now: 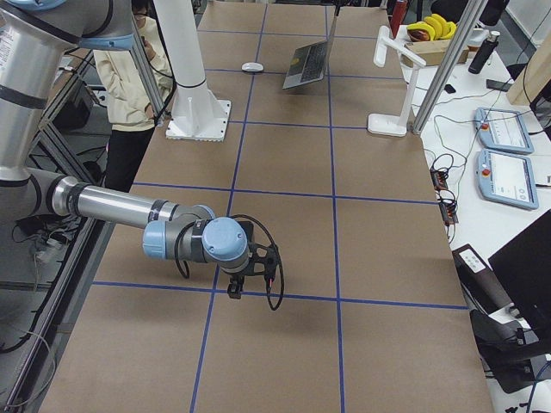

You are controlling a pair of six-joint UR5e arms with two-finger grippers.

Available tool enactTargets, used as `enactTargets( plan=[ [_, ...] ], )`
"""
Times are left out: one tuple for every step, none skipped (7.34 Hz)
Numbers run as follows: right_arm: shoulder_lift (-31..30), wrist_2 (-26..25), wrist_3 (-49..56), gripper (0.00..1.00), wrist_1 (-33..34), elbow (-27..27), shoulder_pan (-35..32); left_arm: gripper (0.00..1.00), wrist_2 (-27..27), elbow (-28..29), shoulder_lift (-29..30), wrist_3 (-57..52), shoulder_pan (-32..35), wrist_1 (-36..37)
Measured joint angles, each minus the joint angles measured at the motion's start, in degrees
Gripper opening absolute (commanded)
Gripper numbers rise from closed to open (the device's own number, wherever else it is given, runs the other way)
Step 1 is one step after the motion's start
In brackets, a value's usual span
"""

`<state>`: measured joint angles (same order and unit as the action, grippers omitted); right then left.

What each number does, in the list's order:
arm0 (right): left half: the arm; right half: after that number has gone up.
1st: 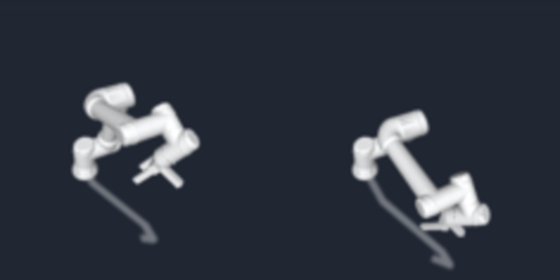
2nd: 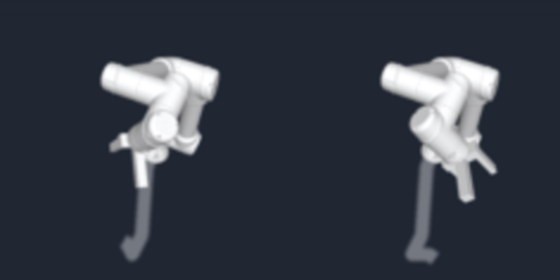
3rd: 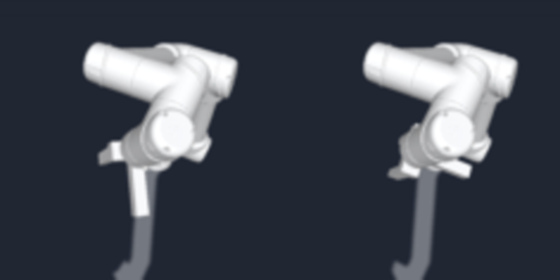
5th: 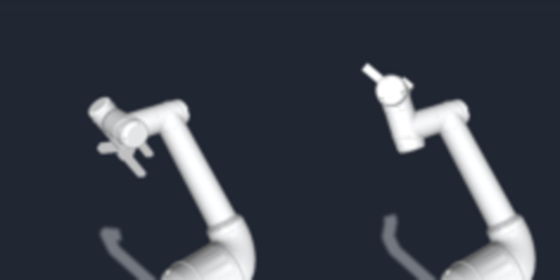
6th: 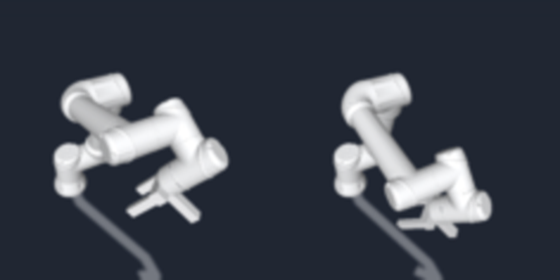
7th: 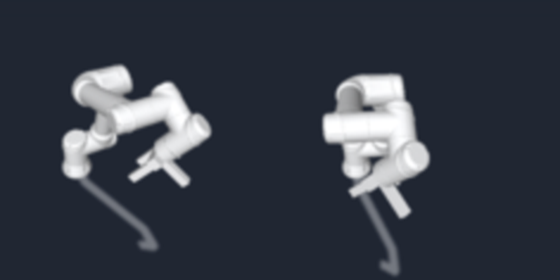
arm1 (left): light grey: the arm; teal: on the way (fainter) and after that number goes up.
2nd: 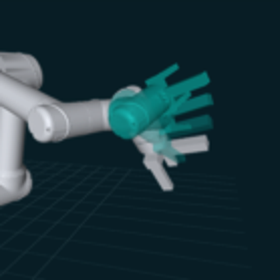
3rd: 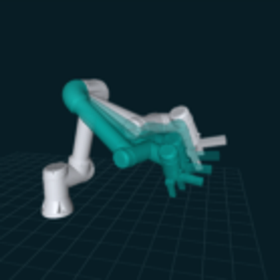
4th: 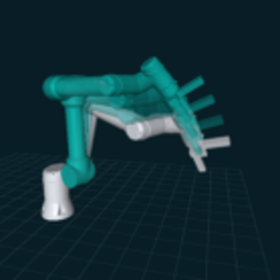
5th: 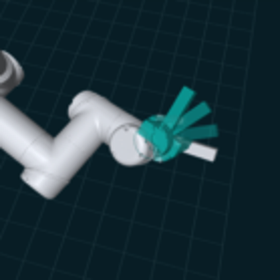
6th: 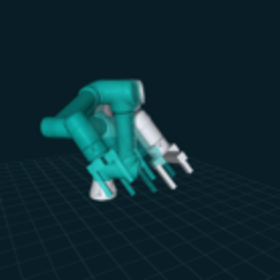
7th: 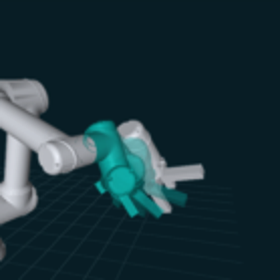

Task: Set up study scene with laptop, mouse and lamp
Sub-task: 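Drag the laptop farther from the robot to sit before the lamp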

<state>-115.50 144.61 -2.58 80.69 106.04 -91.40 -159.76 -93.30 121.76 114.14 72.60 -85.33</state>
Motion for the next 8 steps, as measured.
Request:
enactTargets(
  plan=[
    [-0.11,0.06,0.02,1.00,-0.03,0.03,-0.05,0.00,0.26,3.86,1.85,5.57,-1.39,-7.30],
    [-0.13,0.11,0.03,1.00,-0.03,0.02,-0.03,0.00,1.24,7.62,3.82,10.67,-2.70,-14.09],
    [-0.15,0.15,0.03,1.00,-0.02,0.00,0.02,0.00,3.40,10.68,5.56,15.04,-4.18,-19.86],
    [-0.16,0.20,0.03,1.00,-0.01,-0.03,0.03,0.00,6.20,13.63,7.18,19.14,-5.72,-25.04],
    [-0.16,0.22,0.03,1.00,-0.01,-0.04,0.02,0.00,8.87,17.02,9.00,23.95,-7.25,-30.43],
    [-0.16,0.23,0.03,1.00,-0.01,-0.03,0.01,0.00,11.79,20.04,10.62,29.18,-8.93,-35.68],
    [-0.16,0.23,0.03,1.00,-0.01,-0.02,0.02,0.00,14.34,22.08,11.80,33.25,-10.41,-39.53],
    [-0.21,0.23,0.03,1.00,-0.01,-0.01,0.02,0.00,16.05,23.77,12.95,35.91,-11.34,-41.88]
  ],
)
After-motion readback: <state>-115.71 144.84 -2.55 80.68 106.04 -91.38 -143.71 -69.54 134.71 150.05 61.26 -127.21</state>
